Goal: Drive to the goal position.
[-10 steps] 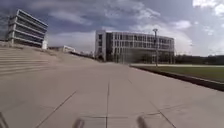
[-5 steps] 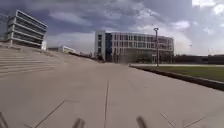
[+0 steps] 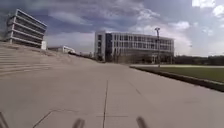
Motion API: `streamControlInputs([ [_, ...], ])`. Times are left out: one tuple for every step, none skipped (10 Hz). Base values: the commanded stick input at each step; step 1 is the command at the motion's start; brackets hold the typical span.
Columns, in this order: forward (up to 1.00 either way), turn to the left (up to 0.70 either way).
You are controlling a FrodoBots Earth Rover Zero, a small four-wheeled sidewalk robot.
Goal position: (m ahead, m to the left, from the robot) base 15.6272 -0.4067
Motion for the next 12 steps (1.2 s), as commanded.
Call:
streamControlInputs([
  [0.70, 0.02],
  [0.70, 0.02],
  [0.70, 0.02],
  [0.70, 0.02],
  [0.70, 0.02],
  [0.70, 0.02],
  [0.70, 0.02],
  [0.70, 0.02],
  [0.70, 0.02],
  [0.70, 0.02],
  [0.70, 0.02],
  [0.70, 0.01],
])
